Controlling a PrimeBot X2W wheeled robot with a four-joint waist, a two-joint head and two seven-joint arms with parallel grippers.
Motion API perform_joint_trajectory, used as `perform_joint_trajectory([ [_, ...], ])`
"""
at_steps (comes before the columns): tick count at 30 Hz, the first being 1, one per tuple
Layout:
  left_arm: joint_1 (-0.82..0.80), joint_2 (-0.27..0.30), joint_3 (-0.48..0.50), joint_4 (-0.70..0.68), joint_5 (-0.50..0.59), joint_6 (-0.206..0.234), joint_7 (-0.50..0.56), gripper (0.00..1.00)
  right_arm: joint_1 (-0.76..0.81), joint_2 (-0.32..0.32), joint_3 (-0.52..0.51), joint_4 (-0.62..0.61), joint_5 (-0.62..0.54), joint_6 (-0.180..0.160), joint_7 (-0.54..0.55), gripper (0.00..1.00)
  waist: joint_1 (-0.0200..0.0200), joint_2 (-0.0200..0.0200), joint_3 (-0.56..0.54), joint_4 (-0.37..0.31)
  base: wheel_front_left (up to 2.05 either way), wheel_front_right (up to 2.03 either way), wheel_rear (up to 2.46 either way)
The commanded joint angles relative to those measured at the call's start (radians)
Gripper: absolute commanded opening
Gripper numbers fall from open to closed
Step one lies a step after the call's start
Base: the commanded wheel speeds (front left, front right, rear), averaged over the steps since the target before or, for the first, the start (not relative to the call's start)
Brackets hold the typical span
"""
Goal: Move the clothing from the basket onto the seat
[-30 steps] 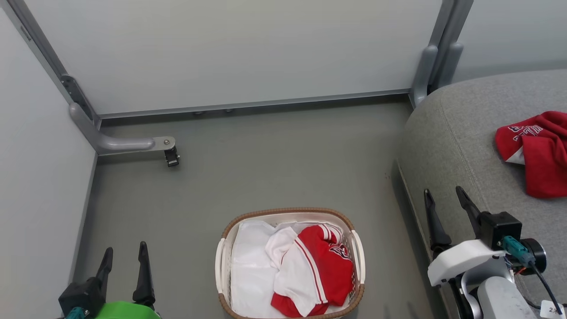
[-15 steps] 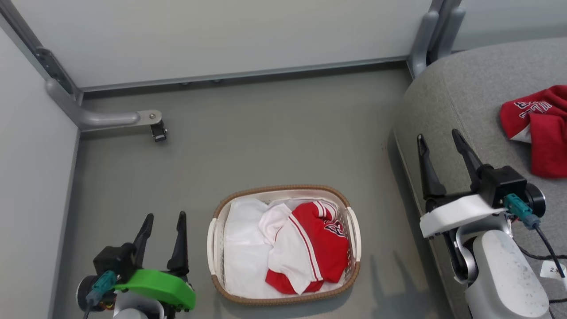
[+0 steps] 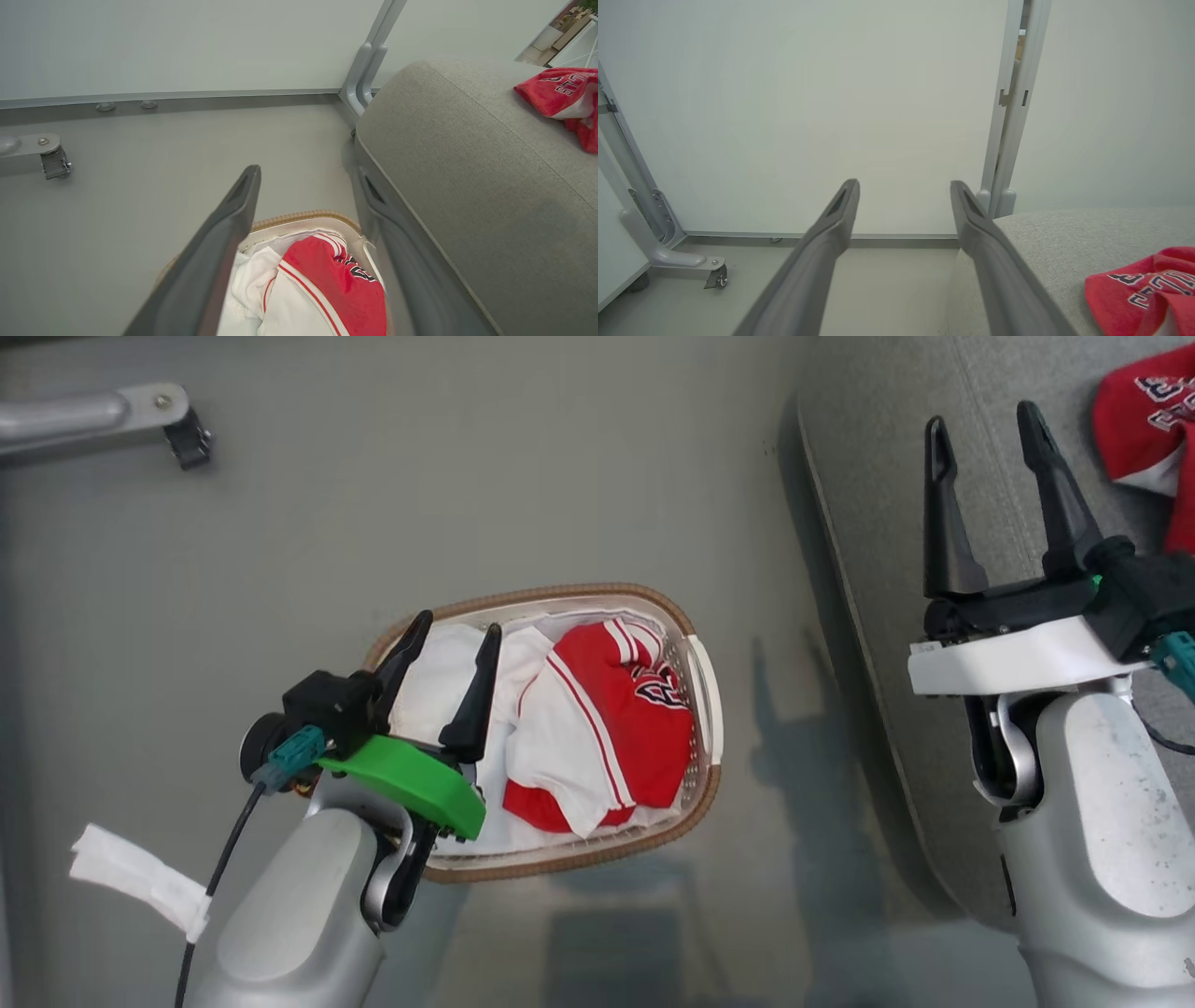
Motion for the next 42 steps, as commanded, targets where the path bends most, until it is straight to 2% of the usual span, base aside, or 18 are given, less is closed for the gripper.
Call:
perform_joint_trajectory([
  [1,-0.045,0.019,-0.016,0.015,-0.012,-0.003,0.000,1.00,-0.023,-0.002,0.001,-0.016,0.007,-0.001,-0.002,1.00,0.0000,0.0000,0.191,-0.105,0.00,0.00,0.00],
  [8,-0.178,0.021,-0.122,0.142,-0.085,-0.003,0.000,1.00,-0.037,-0.001,0.002,-0.062,0.014,-0.001,-0.002,1.00,0.0000,0.0000,0.273,-0.140,0.00,0.00,0.00],
  [22,-0.362,-0.045,-0.348,0.399,-0.248,-0.003,0.024,1.00,0.009,-0.002,-0.009,-0.118,0.016,-0.001,-0.002,1.00,0.0000,0.0000,0.363,-0.173,0.00,0.00,0.00],
  [34,-0.443,-0.107,-0.361,0.631,-0.338,0.004,0.057,1.00,0.031,-0.002,-0.010,-0.165,0.022,-0.001,-0.002,1.00,0.0000,0.0000,0.393,-0.190,0.00,0.00,0.00],
  [42,-0.473,-0.121,-0.389,0.652,-0.382,-0.002,0.074,1.00,0.022,-0.002,0.004,-0.199,0.030,-0.001,-0.002,1.00,0.0000,0.0000,0.417,-0.197,0.00,0.00,0.00],
])
